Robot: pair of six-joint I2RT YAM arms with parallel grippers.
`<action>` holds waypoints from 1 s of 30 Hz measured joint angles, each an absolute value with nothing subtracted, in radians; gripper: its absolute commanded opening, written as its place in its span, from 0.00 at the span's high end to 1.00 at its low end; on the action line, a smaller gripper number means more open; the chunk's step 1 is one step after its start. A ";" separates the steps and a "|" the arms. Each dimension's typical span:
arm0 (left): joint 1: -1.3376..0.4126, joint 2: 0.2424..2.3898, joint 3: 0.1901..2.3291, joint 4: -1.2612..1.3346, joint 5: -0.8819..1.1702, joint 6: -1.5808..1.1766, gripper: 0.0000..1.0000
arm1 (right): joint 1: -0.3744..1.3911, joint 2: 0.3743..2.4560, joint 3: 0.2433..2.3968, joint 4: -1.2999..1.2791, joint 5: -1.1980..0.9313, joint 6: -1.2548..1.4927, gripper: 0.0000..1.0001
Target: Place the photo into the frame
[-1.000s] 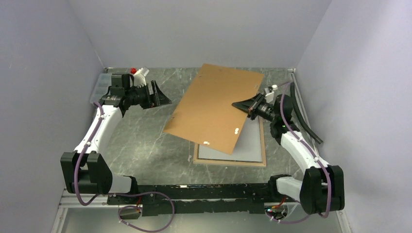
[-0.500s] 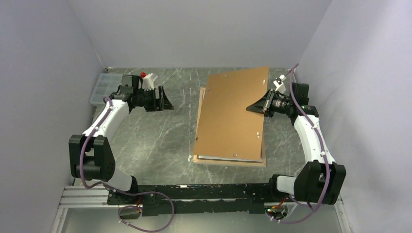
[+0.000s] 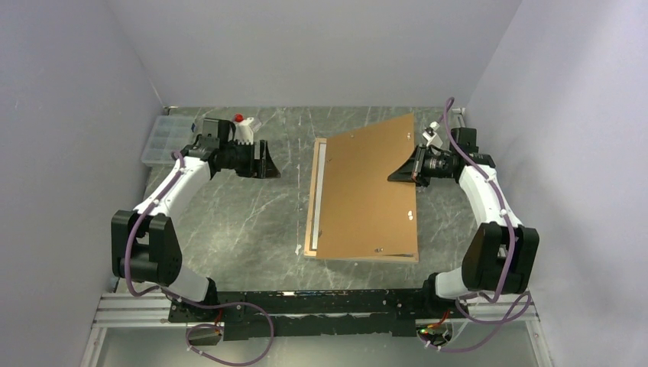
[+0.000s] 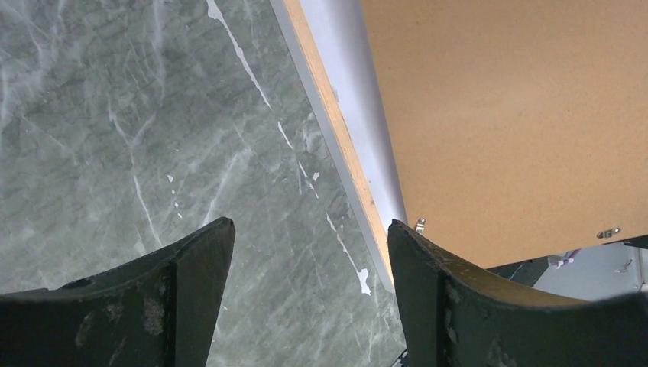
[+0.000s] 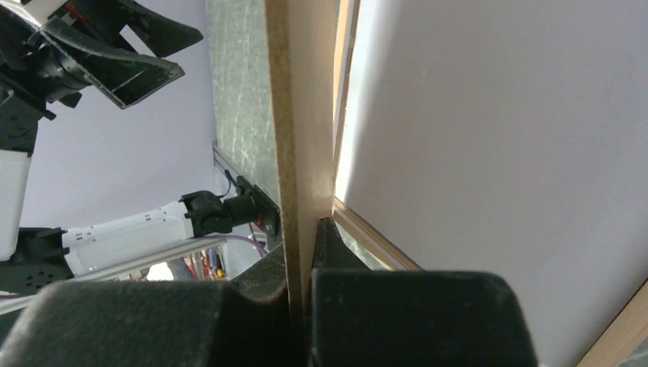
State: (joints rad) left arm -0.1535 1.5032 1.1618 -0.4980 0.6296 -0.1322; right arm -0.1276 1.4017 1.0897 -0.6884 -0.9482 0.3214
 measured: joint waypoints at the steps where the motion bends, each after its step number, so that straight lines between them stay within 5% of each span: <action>1: -0.155 1.503 1.162 -0.499 0.630 -0.130 0.23 | -0.129 1.414 1.096 -0.689 -0.949 0.316 1.00; 30: -0.156 1.503 1.160 -0.498 0.608 -0.115 0.28 | -0.140 1.584 1.180 -0.563 -0.993 0.366 1.00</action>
State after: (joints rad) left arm -0.1562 1.5032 1.1599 -0.4980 0.6083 -0.1150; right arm -0.1398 1.5845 1.1801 -0.5629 -0.9932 0.3656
